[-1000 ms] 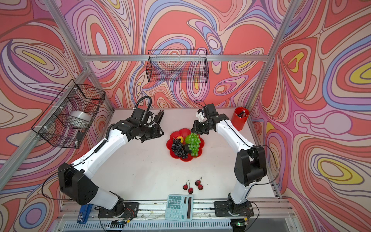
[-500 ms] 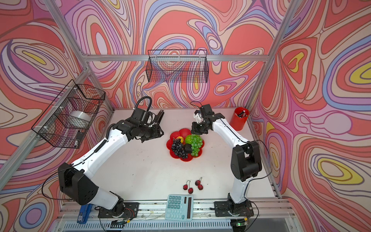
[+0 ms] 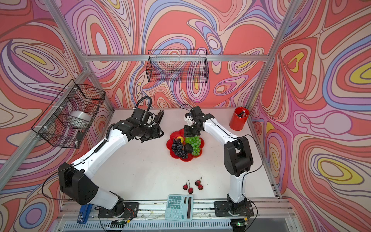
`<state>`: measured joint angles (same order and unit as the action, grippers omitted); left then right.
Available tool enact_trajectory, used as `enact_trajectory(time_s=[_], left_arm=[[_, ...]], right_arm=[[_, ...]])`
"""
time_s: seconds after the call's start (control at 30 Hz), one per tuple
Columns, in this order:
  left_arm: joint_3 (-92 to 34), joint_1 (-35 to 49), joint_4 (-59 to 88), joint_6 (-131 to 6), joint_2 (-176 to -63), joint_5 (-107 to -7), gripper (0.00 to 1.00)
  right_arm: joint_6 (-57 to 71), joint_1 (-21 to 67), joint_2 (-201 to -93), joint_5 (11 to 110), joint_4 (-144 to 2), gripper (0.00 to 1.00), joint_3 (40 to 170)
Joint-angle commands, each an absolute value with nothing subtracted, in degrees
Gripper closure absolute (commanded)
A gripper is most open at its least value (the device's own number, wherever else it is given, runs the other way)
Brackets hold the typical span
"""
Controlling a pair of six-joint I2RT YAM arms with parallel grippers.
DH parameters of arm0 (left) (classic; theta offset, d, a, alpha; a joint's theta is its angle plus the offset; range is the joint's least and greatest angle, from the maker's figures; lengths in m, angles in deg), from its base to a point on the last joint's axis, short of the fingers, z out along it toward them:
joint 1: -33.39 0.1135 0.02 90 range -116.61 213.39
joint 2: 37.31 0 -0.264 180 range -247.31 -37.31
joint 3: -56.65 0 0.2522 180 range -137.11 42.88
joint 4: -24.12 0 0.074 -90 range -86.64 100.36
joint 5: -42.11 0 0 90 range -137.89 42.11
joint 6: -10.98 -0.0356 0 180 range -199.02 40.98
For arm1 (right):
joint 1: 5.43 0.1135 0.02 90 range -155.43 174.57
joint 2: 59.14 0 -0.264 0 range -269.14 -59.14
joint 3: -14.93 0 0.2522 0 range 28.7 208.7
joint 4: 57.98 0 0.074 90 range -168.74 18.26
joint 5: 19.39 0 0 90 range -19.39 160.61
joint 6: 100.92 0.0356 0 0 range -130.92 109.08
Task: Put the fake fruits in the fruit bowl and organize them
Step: 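Open the right gripper to release the green grapes in the bowl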
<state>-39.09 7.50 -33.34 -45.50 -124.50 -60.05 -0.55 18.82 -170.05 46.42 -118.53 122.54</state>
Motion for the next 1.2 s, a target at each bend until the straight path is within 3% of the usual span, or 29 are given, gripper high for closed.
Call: enact_trajectory(time_s=[0.0,0.5,1.17], left_arm=[[-40.1,7.7,-34.5,-44.9,-125.4,-60.0,0.41],[-40.3,7.7,-34.6,-44.9,-125.6,-60.0,0.41],[-41.4,7.7,-34.9,-44.9,-126.3,-60.0,0.41]], right_arm=[[-3.0,20.7,-171.9,48.0,-121.3,1.00,124.1],[-0.1,21.0,-169.1,64.6,-118.7,1.00,123.3],[1.1,19.0,-175.8,59.5,-113.5,1.00,124.1]])
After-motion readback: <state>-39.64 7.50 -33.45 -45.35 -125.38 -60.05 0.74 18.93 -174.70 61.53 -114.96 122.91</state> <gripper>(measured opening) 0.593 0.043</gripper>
